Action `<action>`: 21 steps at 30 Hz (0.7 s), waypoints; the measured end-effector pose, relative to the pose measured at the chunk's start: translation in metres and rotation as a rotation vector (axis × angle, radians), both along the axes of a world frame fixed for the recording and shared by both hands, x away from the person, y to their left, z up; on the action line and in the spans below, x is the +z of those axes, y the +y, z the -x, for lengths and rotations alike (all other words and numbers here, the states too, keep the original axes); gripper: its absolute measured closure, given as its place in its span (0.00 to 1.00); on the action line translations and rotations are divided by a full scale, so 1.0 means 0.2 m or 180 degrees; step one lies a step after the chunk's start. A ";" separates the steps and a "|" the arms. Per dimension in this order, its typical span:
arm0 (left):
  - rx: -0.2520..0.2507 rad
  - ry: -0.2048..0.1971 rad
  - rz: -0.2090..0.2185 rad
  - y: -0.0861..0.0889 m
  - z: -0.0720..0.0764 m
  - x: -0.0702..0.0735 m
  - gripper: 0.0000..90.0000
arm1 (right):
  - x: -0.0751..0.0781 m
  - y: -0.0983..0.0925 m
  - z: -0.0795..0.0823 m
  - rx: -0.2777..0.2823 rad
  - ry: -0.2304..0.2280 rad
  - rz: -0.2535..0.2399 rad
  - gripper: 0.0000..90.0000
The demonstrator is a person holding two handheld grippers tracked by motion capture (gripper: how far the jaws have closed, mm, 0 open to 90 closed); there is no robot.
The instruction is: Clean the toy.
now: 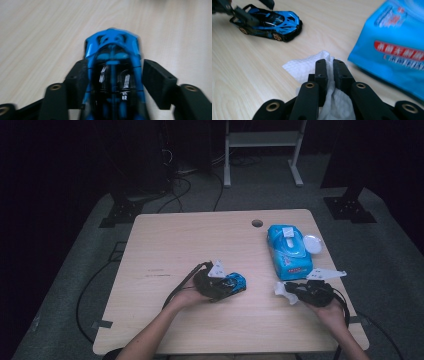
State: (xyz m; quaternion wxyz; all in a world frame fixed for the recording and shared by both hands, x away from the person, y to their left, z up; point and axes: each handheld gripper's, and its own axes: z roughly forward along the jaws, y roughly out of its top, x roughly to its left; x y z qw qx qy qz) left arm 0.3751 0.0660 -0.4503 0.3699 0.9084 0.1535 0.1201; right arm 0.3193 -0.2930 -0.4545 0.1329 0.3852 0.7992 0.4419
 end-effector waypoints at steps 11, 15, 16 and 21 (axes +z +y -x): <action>-0.0043 0.0010 0.0171 0.03 0.02 0.04 0.39 | -0.06 -0.03 -0.01 0.0010 0.0073 -0.0003 0.70; -0.0028 0.0038 0.0253 0.05 0.02 0.05 0.37 | -0.04 -0.04 0.00 -0.0001 0.0005 -0.0121 0.66; -0.0015 0.0038 0.0259 0.06 0.02 0.05 0.36 | -0.04 -0.05 0.00 -0.0002 -0.0011 -0.0155 0.65; 0.0033 0.0045 0.0278 0.09 0.01 0.05 0.34 | -0.03 -0.06 0.01 0.0010 -0.0030 -0.0203 0.62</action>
